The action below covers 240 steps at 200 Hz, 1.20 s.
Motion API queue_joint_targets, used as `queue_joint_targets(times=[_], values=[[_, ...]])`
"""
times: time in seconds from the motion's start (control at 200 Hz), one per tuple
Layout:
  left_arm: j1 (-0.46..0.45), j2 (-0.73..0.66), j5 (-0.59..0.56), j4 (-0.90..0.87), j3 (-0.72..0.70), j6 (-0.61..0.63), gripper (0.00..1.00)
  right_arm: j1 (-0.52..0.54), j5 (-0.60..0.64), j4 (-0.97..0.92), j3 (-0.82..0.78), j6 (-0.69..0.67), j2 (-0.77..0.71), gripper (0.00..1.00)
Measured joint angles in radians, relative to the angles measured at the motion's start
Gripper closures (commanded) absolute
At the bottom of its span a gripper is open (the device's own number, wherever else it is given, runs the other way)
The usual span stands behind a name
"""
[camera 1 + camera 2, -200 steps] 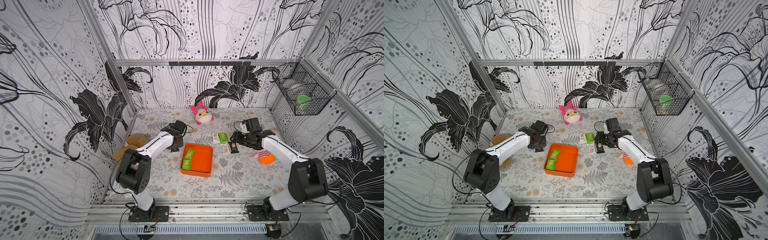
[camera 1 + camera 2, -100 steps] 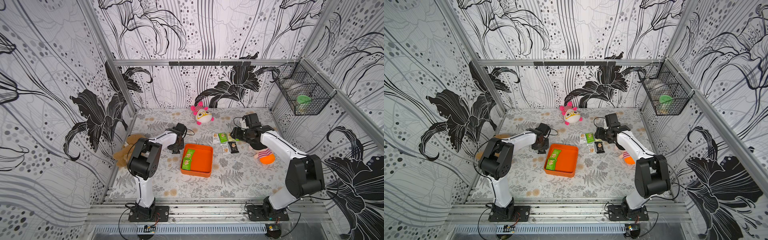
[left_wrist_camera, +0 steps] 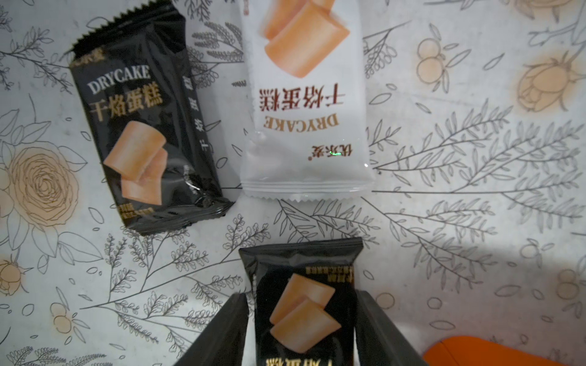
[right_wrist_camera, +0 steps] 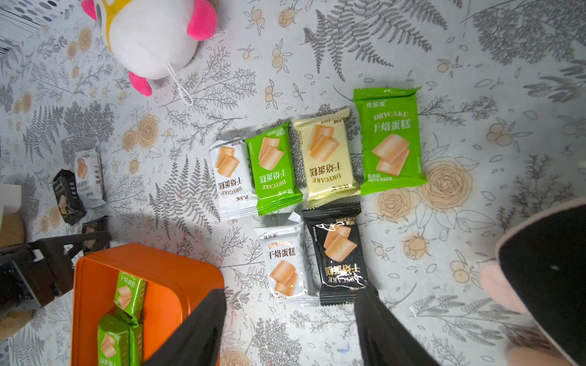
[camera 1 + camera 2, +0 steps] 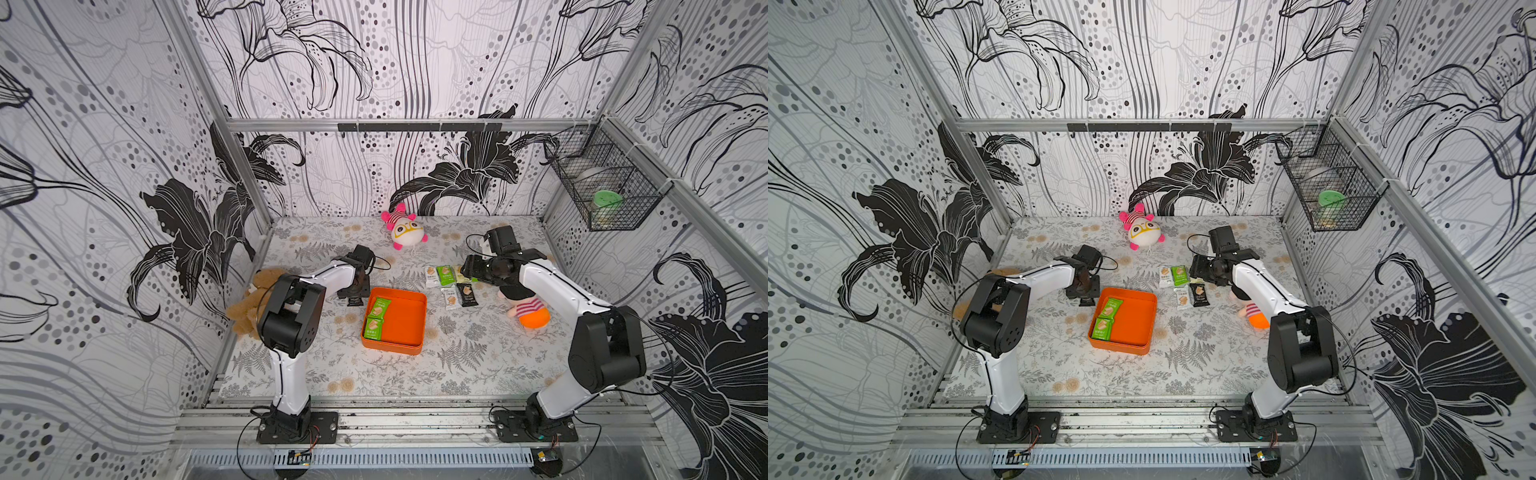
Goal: Take the cookies out of the storage box
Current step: Place the cookie at the center of the board, then pick up the cookie from the storage box.
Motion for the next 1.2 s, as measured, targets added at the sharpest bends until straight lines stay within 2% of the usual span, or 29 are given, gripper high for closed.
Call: queue_joint_targets(times=[0.29, 0.521, 0.841, 1.202], values=[[-0.027, -0.147, -0.003, -0.048, 0.006, -0.033, 0.38, 0.000, -0.002, 0.010, -0.051, 0.000, -0.054, 0.30], [-0.159, -0.209, -0.006, -0.070, 0.007, -0.084, 0.38, 0.000, -0.005, 0.027, -0.131, 0.000, -0.113, 0.30], [-0.296, -0.191, -0.021, -0.127, 0.026, -0.148, 0.36, 0.000, -0.006, 0.038, -0.209, 0.000, -0.204, 0.30], [-0.319, -0.053, -0.081, -0.171, 0.077, -0.183, 0.36, 0.000, -0.005, 0.035, -0.251, 0.000, -0.245, 0.30]])
